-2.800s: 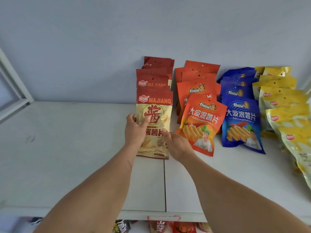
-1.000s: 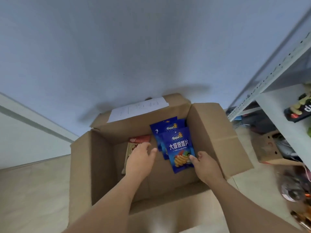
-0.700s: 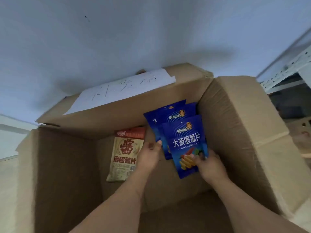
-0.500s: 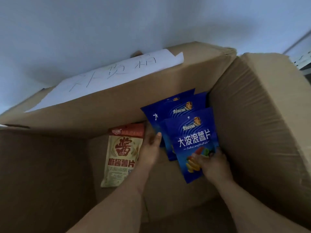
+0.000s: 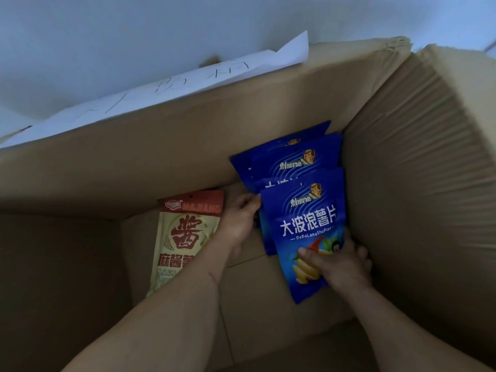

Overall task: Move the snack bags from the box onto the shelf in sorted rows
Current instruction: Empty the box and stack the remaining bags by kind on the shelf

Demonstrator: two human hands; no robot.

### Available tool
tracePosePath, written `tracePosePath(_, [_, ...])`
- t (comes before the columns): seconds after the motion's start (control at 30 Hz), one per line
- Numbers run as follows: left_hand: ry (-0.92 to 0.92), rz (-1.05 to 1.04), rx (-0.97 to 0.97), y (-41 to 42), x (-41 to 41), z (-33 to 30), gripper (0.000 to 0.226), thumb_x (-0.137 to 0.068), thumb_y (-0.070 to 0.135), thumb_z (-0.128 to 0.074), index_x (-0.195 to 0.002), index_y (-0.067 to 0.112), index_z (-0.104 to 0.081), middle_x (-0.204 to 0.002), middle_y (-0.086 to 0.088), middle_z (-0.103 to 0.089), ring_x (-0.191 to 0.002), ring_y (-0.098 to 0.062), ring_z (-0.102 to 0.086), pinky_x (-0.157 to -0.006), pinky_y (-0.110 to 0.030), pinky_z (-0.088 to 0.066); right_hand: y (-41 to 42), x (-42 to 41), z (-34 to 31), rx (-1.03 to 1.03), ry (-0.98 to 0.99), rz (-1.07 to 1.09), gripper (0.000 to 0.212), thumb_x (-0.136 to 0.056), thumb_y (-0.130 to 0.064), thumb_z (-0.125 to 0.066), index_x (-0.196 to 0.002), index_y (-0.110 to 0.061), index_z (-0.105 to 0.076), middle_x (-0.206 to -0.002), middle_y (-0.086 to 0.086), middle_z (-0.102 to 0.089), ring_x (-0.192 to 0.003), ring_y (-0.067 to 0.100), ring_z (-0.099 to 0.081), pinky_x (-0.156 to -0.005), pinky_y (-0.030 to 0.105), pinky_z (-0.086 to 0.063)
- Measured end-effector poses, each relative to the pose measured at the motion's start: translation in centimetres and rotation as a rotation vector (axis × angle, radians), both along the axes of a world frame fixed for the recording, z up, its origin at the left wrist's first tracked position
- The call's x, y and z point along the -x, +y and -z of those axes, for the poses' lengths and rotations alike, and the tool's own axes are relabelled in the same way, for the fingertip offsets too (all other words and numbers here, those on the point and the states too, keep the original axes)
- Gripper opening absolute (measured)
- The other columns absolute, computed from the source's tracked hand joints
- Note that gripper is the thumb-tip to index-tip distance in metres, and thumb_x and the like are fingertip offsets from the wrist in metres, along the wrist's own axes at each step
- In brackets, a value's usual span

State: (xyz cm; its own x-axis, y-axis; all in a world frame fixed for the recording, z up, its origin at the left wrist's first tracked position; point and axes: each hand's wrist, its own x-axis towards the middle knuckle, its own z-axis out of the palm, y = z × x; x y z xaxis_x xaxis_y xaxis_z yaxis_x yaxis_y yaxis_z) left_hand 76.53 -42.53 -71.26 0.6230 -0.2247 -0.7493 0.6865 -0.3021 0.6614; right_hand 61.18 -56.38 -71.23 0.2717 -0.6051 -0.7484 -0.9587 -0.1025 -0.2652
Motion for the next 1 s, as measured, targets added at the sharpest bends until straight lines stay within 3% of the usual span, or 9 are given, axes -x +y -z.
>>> tracePosePath(0.1, [0.040, 0.041, 0.013, 0.1, -0.3, 0.7, 0.024, -0.096, 0.027, -0.065, -0.119, 0.020, -0.061, -0.113, -0.004, -0.073, -0.103, -0.022, -0.070, -0.090, -0.041, -0.056, 0.1, 0.3, 0.1, 0.013, -0.043, 0.060, 0.121, -0.056, -0.063, -0.087, -0.153, -0.022, -0.029, -0.153, 0.007, -0.032, -0.140, 0.032, -0.030, -0.114, 0.049, -0.032])
tracePosePath(0.23, [0.057, 0.078, 0.035, -0.1, -1.5, 1.2, 0.033, -0.087, 0.030, -0.076, -0.113, 0.013, -0.063, -0.106, -0.007, -0.077, -0.103, -0.028, -0.072, -0.098, -0.050, -0.055, -0.1, 1.1, 0.3, -0.069, -0.145, 0.195, 0.125, -0.043, -0.055, -0.094, -0.148, -0.032, -0.032, -0.137, 0.006, -0.054, -0.126, 0.031, -0.051, -0.100, 0.053, -0.049])
tracePosePath(0.3, [0.078, 0.078, 0.083, -0.5, -1.9, 1.1, 0.043, -0.084, 0.031, -0.079, -0.117, 0.007, -0.064, -0.107, -0.007, -0.077, -0.104, -0.028, -0.073, -0.097, -0.048, -0.056, -0.4, 1.4, 0.0, -0.197, -0.227, 0.309, 0.101, -0.060, -0.028, -0.096, -0.142, -0.026, -0.038, -0.116, 0.005, -0.064, -0.098, 0.022, -0.064, -0.074, 0.040, -0.061])
tracePosePath(0.4, [0.102, 0.136, 0.115, -1.1, -2.1, 1.1, 0.046, -0.084, 0.031, -0.078, -0.123, 0.012, -0.065, -0.112, -0.005, -0.076, -0.102, -0.022, -0.074, -0.094, -0.042, -0.058, -0.3, 1.7, -1.3, -0.413, -0.243, 0.388, 0.051, -0.080, 0.009, -0.075, -0.123, -0.007, -0.051, -0.093, 0.007, -0.064, -0.074, 0.020, -0.062, -0.042, 0.025, -0.055])
tracePosePath(0.5, [0.121, 0.144, 0.132, -1.7, -1.9, 1.4, 0.039, -0.086, 0.027, -0.078, -0.121, 0.016, -0.066, -0.113, -0.004, -0.075, -0.101, -0.020, -0.074, -0.094, -0.040, -0.058, -0.4, 2.7, -1.9, -0.541, -0.169, 0.383, 0.035, -0.081, 0.011, -0.072, -0.113, 0.002, -0.059, -0.091, 0.020, -0.067, -0.076, 0.029, -0.063, -0.047, 0.026, -0.058])
tracePosePath(0.63, [0.135, 0.184, 0.137, -1.9, -1.2, 1.9, 0.025, -0.087, 0.029, -0.077, -0.110, 0.022, -0.069, -0.111, -0.003, -0.076, -0.102, -0.021, -0.073, -0.098, -0.043, -0.056, -1.0, 4.5, -1.9, -0.552, -0.116, 0.344, 0.041, -0.075, 0.005, -0.081, -0.111, -0.004, -0.062, -0.097, 0.020, -0.074, -0.087, 0.033, -0.071, -0.080, 0.046, -0.061])
tracePosePath(0.8, [0.148, 0.167, 0.216, -0.8, -1.0, 0.7, 0.027, -0.092, 0.024, -0.070, -0.118, 0.017, -0.067, -0.109, -0.005, -0.077, -0.100, -0.025, -0.074, -0.096, -0.044, -0.056, -1.6, 5.4, -4.2, -0.517, -0.225, 0.344, 0.040, -0.081, 0.012, -0.071, -0.115, -0.006, -0.061, -0.106, 0.020, -0.073, -0.083, 0.030, -0.070, -0.062, 0.033, -0.058])
tracePosePath(0.9, [0.106, 0.120, 0.188, 0.7, -1.1, -1.6, 0.012, -0.095, 0.019, -0.066, -0.107, 0.018, -0.069, -0.101, -0.007, -0.079, -0.095, -0.029, -0.073, -0.099, -0.051, -0.053, -1.8, 5.7, -7.0, -0.501, -0.288, 0.328, 0.035, -0.082, 0.011, -0.069, -0.112, -0.006, -0.064, -0.105, 0.019, -0.074, -0.083, 0.028, -0.070, -0.068, 0.032, -0.056])
tracePosePath(1.0, [0.101, 0.112, 0.170, 1.8, -1.0, -6.4, 0.016, -0.095, 0.020, -0.066, -0.111, 0.018, -0.067, -0.105, -0.010, -0.078, -0.099, -0.034, -0.072, -0.099, -0.059, -0.051, -1.1, 6.3, -11.1, -0.531, -0.315, 0.279, 0.035, -0.080, 0.013, -0.070, -0.112, 0.002, -0.065, -0.101, 0.020, -0.075, -0.079, 0.026, -0.070, -0.067, 0.032, -0.057])
